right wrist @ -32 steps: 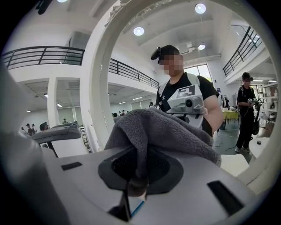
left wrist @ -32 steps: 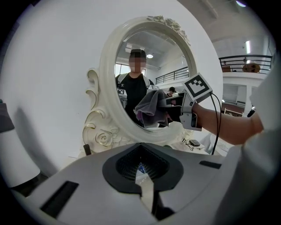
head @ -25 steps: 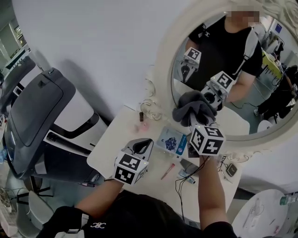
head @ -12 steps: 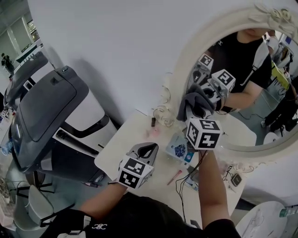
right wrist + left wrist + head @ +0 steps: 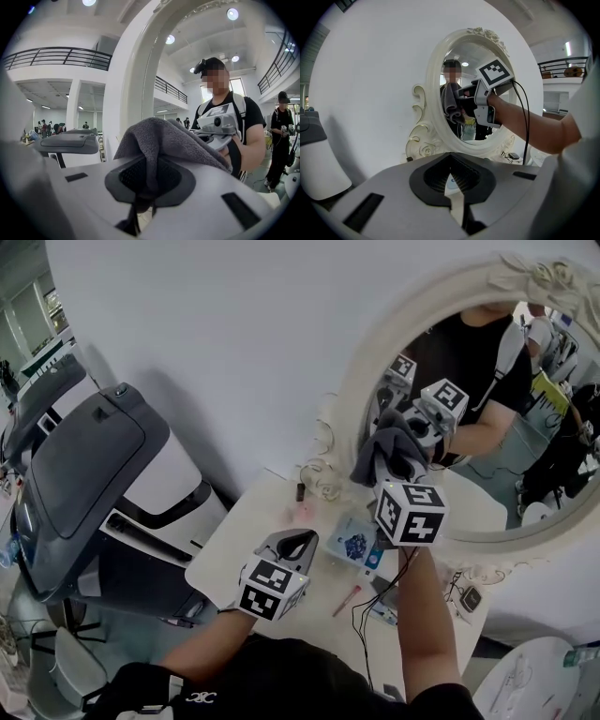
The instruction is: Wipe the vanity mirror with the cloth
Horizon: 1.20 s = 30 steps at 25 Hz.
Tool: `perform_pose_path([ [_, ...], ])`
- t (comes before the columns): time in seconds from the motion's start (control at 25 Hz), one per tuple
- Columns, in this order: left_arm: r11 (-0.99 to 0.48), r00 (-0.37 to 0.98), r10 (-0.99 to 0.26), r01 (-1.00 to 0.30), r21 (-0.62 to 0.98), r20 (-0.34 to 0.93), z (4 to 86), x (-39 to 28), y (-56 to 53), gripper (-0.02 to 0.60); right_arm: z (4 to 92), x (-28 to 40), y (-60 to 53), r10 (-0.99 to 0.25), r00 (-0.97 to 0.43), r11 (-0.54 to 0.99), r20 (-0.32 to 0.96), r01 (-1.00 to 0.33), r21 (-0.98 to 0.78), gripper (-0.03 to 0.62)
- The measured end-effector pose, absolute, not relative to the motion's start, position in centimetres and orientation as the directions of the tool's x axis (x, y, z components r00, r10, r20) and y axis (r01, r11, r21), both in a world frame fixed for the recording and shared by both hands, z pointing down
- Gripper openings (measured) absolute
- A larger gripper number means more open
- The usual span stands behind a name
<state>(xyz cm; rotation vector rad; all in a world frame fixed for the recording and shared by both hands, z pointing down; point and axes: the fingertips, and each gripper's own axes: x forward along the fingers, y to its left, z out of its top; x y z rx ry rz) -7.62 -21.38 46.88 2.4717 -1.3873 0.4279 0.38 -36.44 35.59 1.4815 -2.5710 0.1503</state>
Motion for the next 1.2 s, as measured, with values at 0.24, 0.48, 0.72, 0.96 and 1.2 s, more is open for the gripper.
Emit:
perform_pose_path([
  [0.24, -0.563, 0.551, -0.744, -0.821, 0.089, 0.378, 46.6, -5.2, -21.6, 0.006, 34.3, 4.0, -35.4, -0.874, -0.451, 0.461, 0.18, -0.887, 0.016, 0.043],
  [0.48, -0.614, 0.597, -0.709, -0.784, 0.089, 0.375, 46.4, -2.6, -21.5, 0.006, 33.6, 9.0, -33.9, -0.908, -0.383, 0.394, 0.169, -0.919, 0.034, 0.043],
  [0.72, -0.663, 0.641, -0.672, -0.744, 0.085, 0.371, 46.3, 0.7, -21.0, 0.006, 33.3, 14.9, -32.3, -0.939, -0.304, 0.311, 0.161, -0.95, 0.021, 0.043],
  [0.96, -0.702, 0.672, -0.641, -0.708, 0.07, 0.371, 45.9, 3.8, -20.6, 0.006, 33.6, 21.7, -30.0, -0.962, -0.224, 0.223, 0.154, -0.975, -0.025, 0.043],
  [1.2, -0.728, 0.693, -0.619, -0.683, 0.061, 0.369, 45.7, 6.7, -20.0, 0.006, 33.7, 27.0, -28.5, -0.977, -0.15, 0.148, 0.149, -0.989, -0.026, 0.044],
])
